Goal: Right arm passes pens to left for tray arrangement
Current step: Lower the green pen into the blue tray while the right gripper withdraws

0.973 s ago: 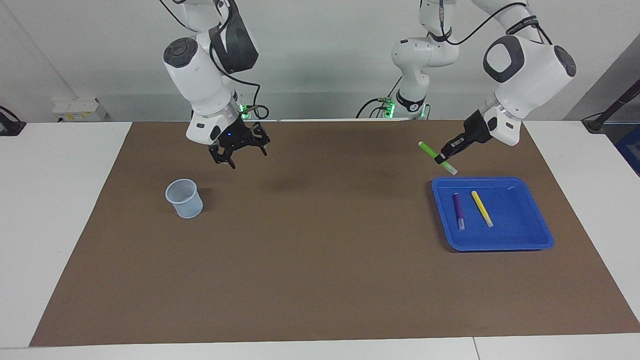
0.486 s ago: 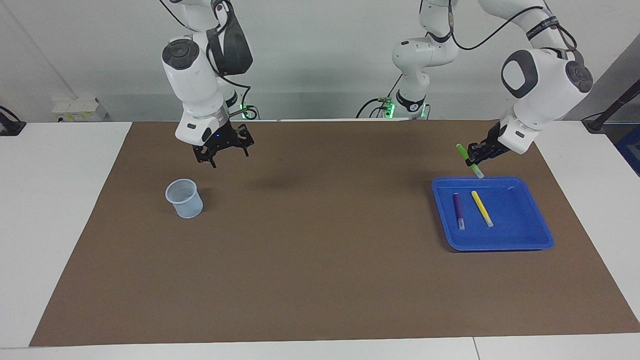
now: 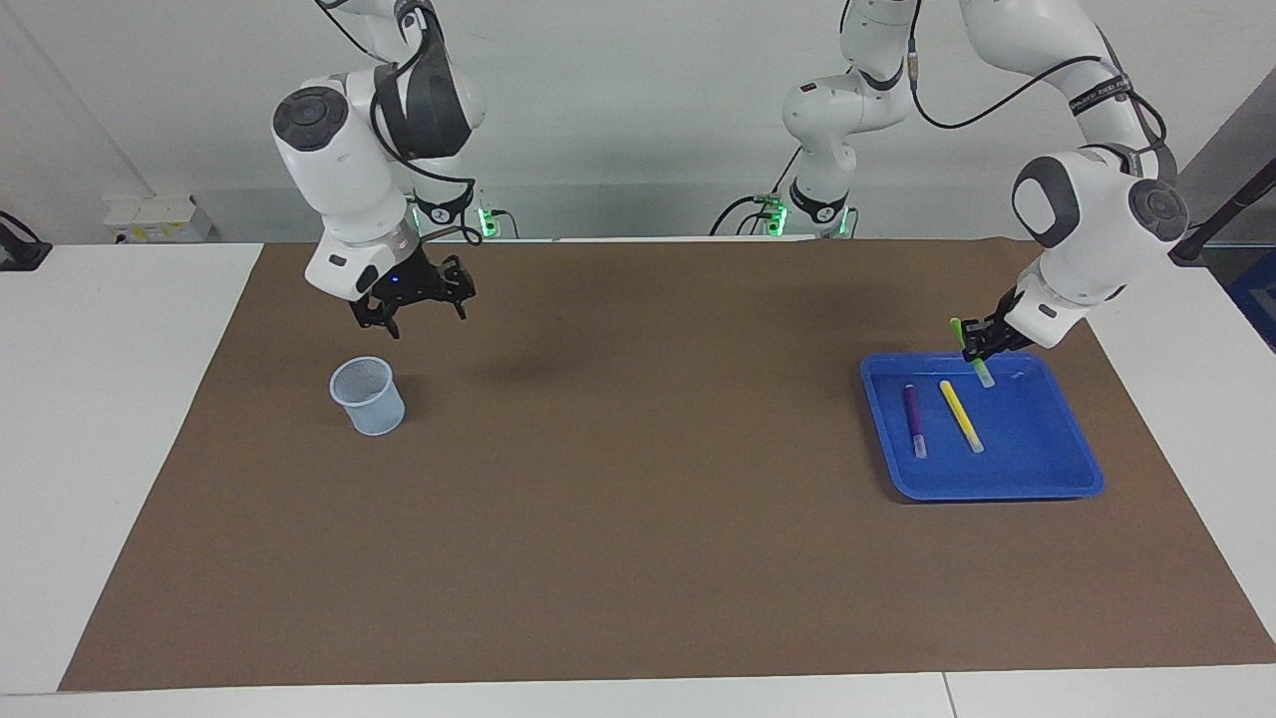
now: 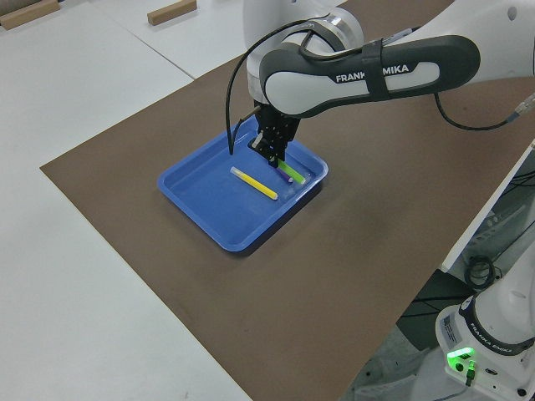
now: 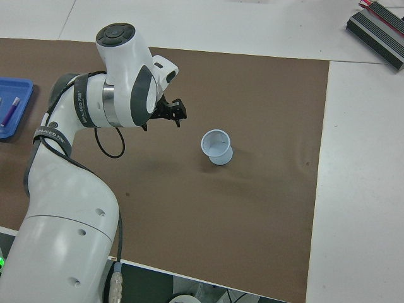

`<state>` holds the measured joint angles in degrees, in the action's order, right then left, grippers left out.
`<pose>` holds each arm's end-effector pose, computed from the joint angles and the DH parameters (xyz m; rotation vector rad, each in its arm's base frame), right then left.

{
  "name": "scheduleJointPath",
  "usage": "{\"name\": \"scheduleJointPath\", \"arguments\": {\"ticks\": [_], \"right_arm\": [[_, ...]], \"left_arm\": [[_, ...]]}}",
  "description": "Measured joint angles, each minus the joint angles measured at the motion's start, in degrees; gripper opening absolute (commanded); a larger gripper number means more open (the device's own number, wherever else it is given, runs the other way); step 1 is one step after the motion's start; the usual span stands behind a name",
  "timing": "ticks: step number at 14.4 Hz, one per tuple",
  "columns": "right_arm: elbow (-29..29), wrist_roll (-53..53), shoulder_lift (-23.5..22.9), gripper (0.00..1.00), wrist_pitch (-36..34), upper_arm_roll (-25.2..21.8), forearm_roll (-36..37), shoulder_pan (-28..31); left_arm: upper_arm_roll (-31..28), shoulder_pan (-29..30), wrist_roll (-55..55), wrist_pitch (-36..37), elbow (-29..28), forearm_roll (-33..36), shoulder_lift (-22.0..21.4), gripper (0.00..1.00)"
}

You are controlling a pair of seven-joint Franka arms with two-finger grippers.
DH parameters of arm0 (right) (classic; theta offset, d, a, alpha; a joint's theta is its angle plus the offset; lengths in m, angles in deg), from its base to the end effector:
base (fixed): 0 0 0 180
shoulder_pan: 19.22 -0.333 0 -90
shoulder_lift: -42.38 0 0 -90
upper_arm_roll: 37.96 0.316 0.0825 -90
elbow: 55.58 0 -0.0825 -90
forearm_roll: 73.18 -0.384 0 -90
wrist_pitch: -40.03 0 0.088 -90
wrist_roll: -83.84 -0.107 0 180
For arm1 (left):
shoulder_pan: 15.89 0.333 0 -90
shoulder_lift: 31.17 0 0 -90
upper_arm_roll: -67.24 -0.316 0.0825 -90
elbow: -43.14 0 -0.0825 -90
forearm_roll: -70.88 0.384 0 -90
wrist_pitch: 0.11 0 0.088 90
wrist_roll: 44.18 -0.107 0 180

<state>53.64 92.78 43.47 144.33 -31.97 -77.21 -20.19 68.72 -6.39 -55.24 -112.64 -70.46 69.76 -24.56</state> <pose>0.5430 0.0724 0.4969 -3.0477 -0.3950 0.1011 0.5592 0.0778 0.3977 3.0920 -0.0686 -0.1994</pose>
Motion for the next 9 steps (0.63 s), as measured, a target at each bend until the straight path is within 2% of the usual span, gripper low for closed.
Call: {"name": "scheduleJointPath", "arguments": {"ticks": [3,9], "right_arm": [[-7.33,0.4,-4.06,1.0,-2.84,-0.94,1.14,-0.08],[-8.68,0.4,-5.09,1.0,-3.35,-0.84,1.46,0.26]], "left_arm": [[-0.04,1.47,-2.0,-4.66,0.04,0.89,3.44,0.0],[-0.03,4.56,-4.45,-9.73,0.98,3.1,8.26,0.0]]}}
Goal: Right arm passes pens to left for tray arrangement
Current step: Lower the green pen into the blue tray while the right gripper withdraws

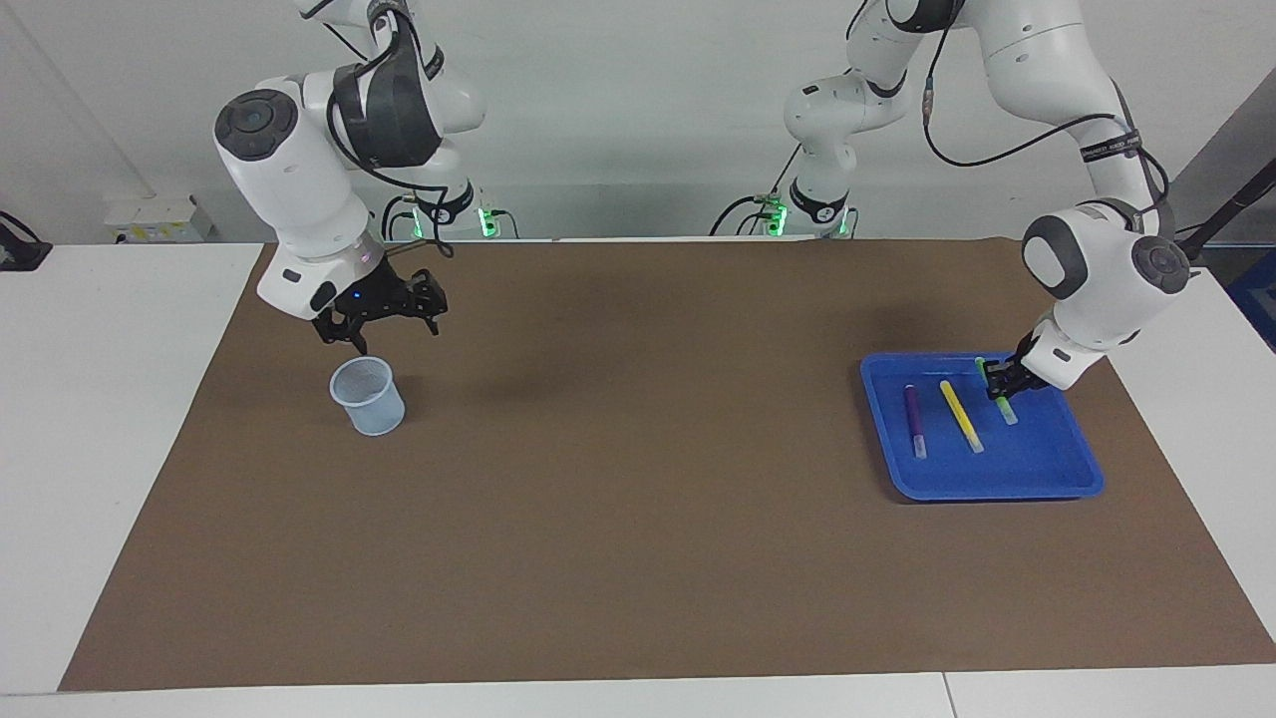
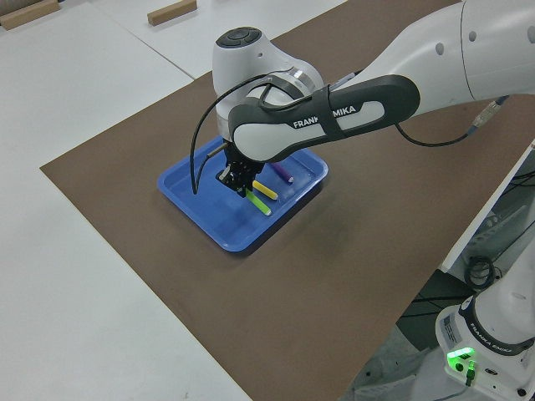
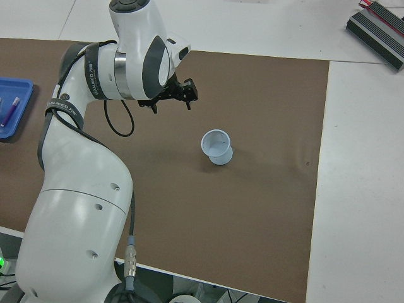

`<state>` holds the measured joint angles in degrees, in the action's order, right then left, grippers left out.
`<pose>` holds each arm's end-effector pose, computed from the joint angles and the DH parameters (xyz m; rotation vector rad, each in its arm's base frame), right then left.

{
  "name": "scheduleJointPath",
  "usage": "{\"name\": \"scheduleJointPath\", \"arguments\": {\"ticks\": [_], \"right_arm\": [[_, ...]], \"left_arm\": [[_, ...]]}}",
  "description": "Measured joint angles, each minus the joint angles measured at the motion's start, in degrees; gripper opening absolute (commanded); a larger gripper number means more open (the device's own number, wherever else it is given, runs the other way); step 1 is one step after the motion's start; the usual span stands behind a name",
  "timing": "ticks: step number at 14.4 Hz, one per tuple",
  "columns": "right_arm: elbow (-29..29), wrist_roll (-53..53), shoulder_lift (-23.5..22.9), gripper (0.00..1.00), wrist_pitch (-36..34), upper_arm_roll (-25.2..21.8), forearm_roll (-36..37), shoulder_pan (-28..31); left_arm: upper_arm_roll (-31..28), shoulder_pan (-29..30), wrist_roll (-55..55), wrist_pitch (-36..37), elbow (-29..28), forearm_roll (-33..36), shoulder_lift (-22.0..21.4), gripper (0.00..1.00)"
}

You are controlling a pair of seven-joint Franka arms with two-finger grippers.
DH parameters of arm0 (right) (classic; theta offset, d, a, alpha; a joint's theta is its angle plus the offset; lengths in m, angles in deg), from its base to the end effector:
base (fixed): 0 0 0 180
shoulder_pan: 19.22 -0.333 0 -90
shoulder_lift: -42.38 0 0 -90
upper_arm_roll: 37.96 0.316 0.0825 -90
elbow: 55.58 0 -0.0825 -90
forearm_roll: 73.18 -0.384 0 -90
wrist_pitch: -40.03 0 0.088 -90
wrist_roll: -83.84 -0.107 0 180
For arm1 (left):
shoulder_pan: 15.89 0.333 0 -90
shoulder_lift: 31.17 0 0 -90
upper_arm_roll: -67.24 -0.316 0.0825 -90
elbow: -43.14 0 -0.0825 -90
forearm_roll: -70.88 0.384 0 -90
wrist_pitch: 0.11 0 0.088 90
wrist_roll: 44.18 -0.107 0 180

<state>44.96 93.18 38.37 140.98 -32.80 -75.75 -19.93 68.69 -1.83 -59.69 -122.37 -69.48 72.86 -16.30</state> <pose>0.5746 0.0618 0.5138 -3.0631 -0.3935 0.0943 0.5789 0.1316 0.3345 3.1353 -0.1095 -0.1471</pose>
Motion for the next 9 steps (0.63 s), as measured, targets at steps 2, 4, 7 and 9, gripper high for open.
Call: {"name": "scheduleJointPath", "arguments": {"ticks": [2,4,7,9], "right_arm": [[-0.03,-0.01,0.0,1.0,0.0,0.0,0.01,0.32],[-0.02,-0.13,0.0,1.0,0.0,-0.05,1.13,0.36],[0.09,-0.26,0.01,1.0,-0.57,-0.2,2.15,0.37],[0.23,-0.27,0.02,1.0,-1.16,-0.91,2.15,0.51]], "left_arm": [[0.0,0.2,-0.09,-0.88,0.02,0.01,0.57,0.0],[0.01,0.3,-0.1,-2.47,0.01,0.02,1.51,0.0],[-0.01,0.71,-0.34,-4.34,-0.01,0.04,2.73,0.0],[-0.03,0.95,-0.92,-5.56,-0.03,0.04,3.17,0.0]]}}
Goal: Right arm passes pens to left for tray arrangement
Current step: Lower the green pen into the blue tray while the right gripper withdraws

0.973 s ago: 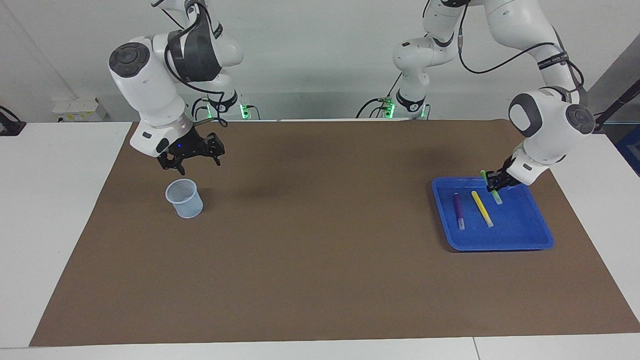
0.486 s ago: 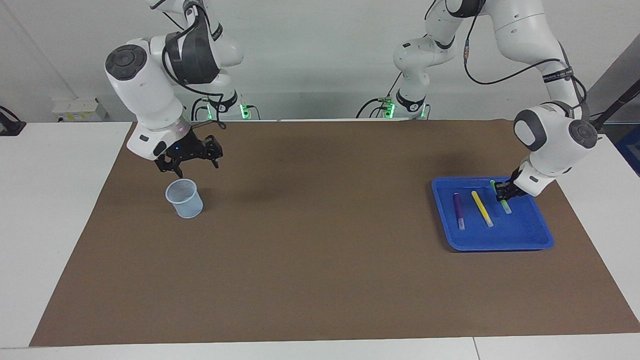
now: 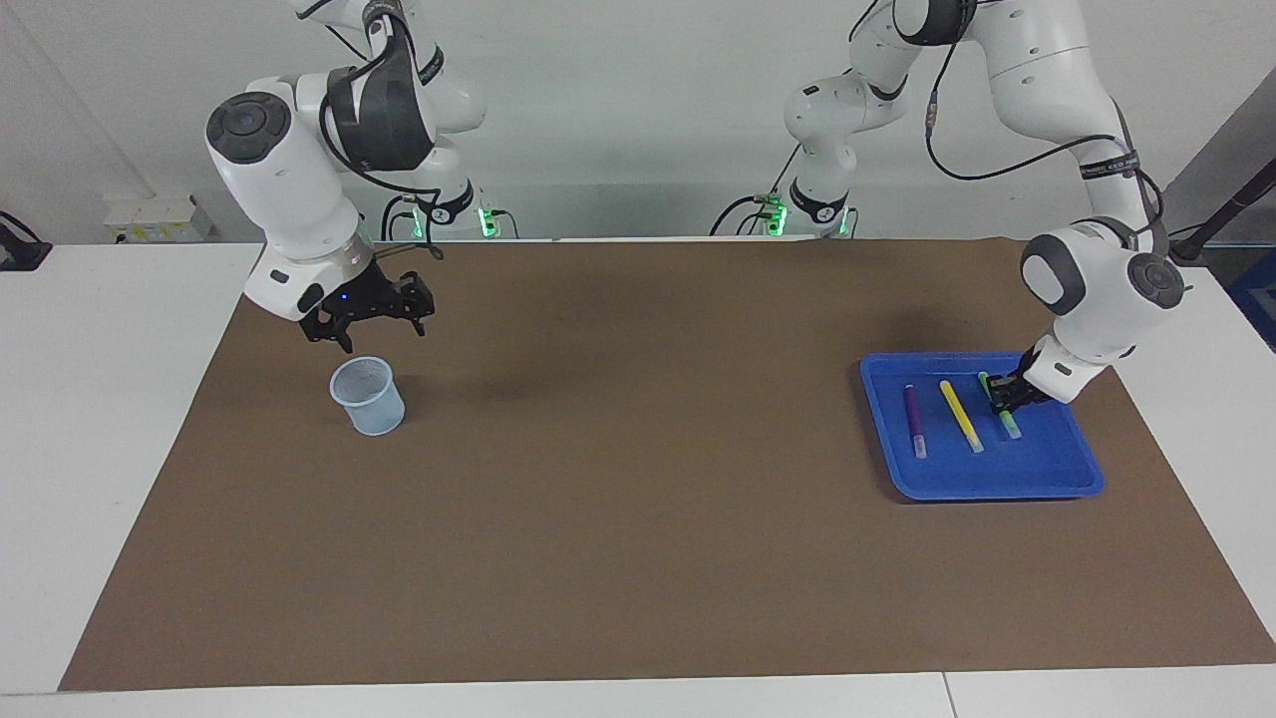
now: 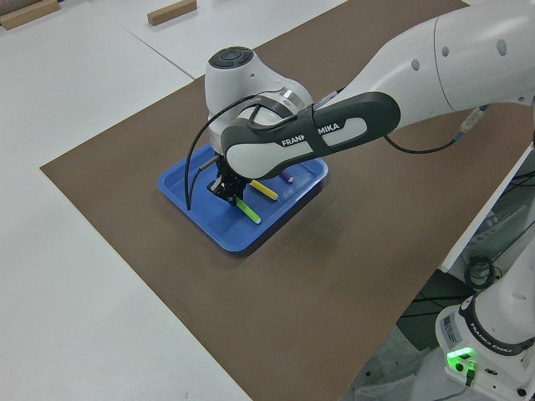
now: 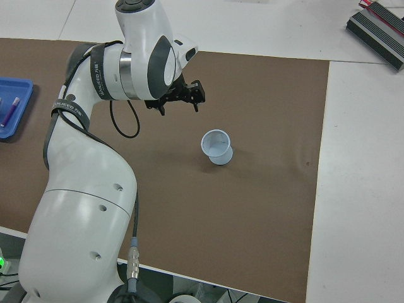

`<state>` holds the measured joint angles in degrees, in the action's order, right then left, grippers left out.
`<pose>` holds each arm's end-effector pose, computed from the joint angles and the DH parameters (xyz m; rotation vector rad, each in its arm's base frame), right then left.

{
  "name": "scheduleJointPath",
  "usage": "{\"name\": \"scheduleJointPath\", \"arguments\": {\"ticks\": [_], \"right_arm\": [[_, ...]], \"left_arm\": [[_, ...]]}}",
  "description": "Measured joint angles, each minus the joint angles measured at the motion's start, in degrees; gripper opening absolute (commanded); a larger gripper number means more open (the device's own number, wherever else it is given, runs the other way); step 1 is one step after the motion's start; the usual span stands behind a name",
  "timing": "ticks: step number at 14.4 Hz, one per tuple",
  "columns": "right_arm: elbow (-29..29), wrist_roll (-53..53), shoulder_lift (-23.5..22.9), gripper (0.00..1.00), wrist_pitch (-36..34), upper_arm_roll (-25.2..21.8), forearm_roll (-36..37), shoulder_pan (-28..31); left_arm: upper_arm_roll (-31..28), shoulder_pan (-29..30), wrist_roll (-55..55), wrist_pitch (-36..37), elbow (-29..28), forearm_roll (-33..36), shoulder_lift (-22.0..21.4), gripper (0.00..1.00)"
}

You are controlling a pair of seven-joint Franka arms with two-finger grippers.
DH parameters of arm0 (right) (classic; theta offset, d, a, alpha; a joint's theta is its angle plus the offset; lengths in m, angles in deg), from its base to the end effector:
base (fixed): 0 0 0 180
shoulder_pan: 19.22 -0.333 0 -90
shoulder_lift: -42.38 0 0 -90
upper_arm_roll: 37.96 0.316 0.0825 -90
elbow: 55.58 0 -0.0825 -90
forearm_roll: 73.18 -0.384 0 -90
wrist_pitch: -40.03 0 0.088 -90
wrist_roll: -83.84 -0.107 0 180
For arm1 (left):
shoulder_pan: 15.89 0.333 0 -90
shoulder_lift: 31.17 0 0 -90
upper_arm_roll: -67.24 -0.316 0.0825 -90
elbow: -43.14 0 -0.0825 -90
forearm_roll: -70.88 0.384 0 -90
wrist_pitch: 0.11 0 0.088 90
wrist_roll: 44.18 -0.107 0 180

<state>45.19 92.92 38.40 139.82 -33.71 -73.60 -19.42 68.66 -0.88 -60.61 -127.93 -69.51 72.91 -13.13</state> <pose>0.5733 0.0443 0.5104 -3.1015 -0.3655 0.1341 0.5865 0.1435 0.3089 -3.1324 0.1112 0.0836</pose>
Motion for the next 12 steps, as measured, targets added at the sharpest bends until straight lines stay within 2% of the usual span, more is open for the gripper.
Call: {"name": "scheduleJointPath", "arguments": {"ticks": [1,2,3,4,5,6,12], "right_arm": [[0.05,0.0,0.01,1.0,-0.03,-0.27,0.0,0.17],[0.12,0.0,0.05,1.0,-0.06,-0.33,0.0,0.37],[0.42,0.0,0.21,1.0,-0.2,-0.31,0.0,0.38],[1.25,0.0,0.71,1.0,-0.3,-0.25,0.0,0.3],[2.55,-0.01,1.5,1.0,-0.29,-0.15,0.0,0.25],[3.63,-0.02,2.27,1.0,-0.28,-0.09,0.0,0.22],[4.79,-0.02,3.21,1.0,2.55,-0.11,0.0,0.28]], "left_arm": [[0.01,0.07,-0.2,-0.84,-0.1,0.0,0.12,0.0],[0.02,0.13,-0.3,-1.72,-0.24,0.0,0.21,0.06],[0.04,0.18,-0.36,-2.44,-0.3,0.0,0.27,0.4],[0.05,0.21,-0.41,-3.07,-0.32,0.01,0.31,0.61],[0.06,0.23,-0.48,-3.51,-0.32,0.01,0.36,0.87],[0.06,0.23,-0.54,-3.84,-0.32,0.01,0.43,1.0],[0.29,0.23,-0.61,-3.83,0.82,0.01,0.5,1.0]]}}
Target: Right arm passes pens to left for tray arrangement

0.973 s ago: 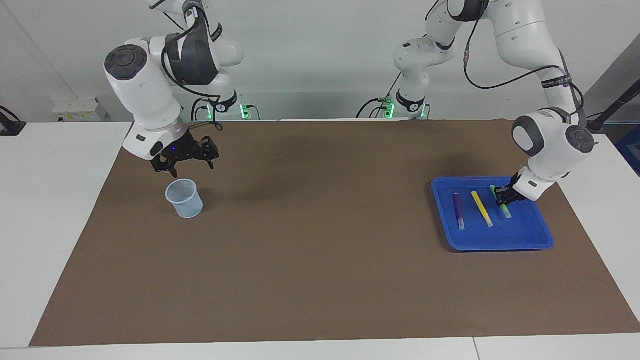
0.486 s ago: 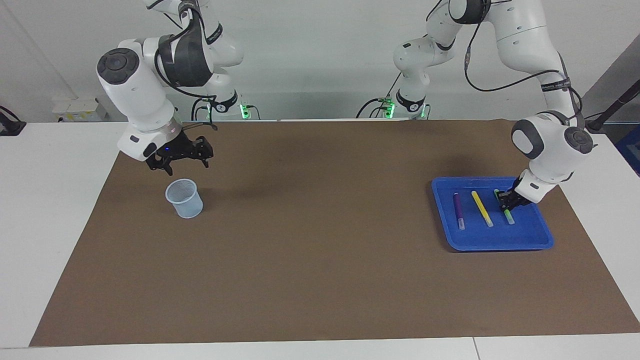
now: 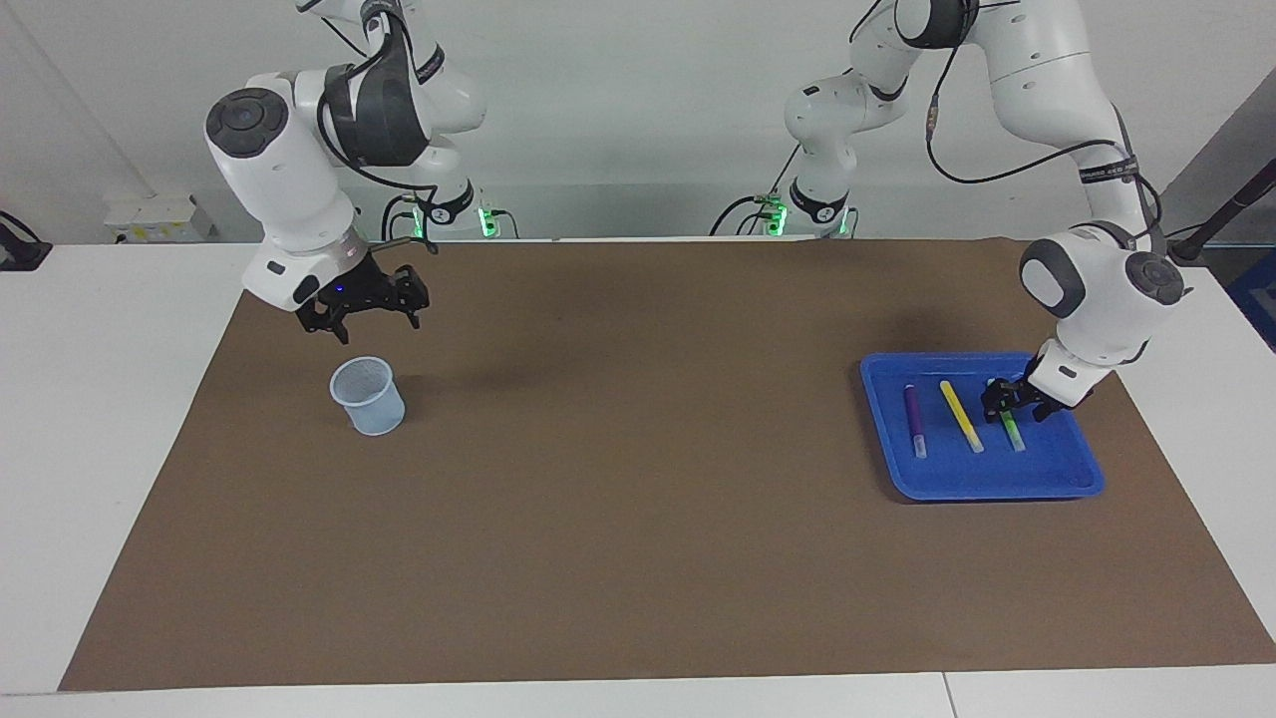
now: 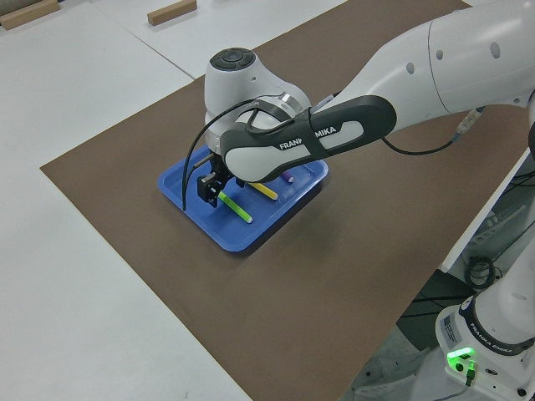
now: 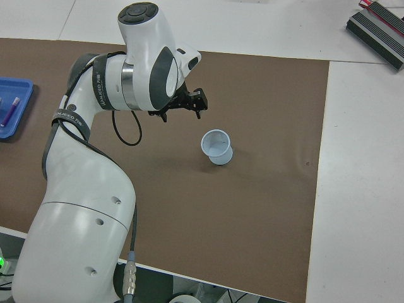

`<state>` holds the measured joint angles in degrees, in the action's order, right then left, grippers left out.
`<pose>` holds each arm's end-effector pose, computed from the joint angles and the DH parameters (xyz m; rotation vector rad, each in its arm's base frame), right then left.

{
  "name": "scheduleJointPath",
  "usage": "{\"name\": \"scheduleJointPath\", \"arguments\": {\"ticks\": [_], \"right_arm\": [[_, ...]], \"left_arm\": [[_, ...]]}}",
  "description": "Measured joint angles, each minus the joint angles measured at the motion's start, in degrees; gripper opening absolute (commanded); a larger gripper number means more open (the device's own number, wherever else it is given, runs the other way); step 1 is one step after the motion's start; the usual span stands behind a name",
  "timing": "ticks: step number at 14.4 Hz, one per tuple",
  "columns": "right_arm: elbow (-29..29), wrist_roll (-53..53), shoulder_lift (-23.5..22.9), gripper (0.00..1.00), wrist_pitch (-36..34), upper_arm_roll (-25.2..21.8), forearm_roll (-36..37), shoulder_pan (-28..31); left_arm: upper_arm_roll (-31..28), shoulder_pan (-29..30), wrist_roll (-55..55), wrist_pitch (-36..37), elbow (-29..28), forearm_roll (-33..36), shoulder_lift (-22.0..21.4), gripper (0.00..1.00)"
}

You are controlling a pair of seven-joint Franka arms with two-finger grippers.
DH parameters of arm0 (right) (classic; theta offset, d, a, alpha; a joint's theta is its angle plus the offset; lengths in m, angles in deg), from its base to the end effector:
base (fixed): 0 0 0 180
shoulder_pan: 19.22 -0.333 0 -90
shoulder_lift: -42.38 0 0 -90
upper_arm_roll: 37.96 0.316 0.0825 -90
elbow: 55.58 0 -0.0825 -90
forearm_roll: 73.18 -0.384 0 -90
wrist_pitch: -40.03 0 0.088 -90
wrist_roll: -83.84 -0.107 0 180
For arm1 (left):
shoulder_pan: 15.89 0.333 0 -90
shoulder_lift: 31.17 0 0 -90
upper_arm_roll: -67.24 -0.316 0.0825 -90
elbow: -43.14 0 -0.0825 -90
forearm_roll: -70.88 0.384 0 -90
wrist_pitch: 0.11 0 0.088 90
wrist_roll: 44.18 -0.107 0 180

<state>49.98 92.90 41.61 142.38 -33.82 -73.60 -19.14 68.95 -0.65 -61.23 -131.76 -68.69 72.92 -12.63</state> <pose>0.5574 0.0400 0.5062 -3.1085 -0.3546 0.1080 0.5976 0.1454 0.3156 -3.1160 0.1296 -0.0268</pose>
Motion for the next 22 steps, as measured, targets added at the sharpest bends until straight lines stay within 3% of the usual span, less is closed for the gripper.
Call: {"name": "scheduleJointPath", "arguments": {"ticks": [7,13,18,22], "right_arm": [[-0.31,-0.32,0.0,1.0,0.89,-0.08,0.0,0.04],[-0.47,-0.47,0.01,1.0,0.95,-0.2,0.0,0.1],[-0.61,-0.48,0.04,1.0,0.95,-0.23,0.0,0.16],[-2.27,-0.54,0.35,1.0,0.02,0.27,0.0,0.02]], "left_arm": [[1.03,-0.22,0.87,11.18,11.57,-0.02,-0.3,1.0],[1.36,-3.69,8.62,19.98,20.55,-0.03,-0.95,1.0],[1.45,-8.91,17.11,29.73,25.65,-0.04,-3.38,1.0],[1.42,-9.46,17.82,34.47,27.72,-0.04,-6.72,1.0]]}}
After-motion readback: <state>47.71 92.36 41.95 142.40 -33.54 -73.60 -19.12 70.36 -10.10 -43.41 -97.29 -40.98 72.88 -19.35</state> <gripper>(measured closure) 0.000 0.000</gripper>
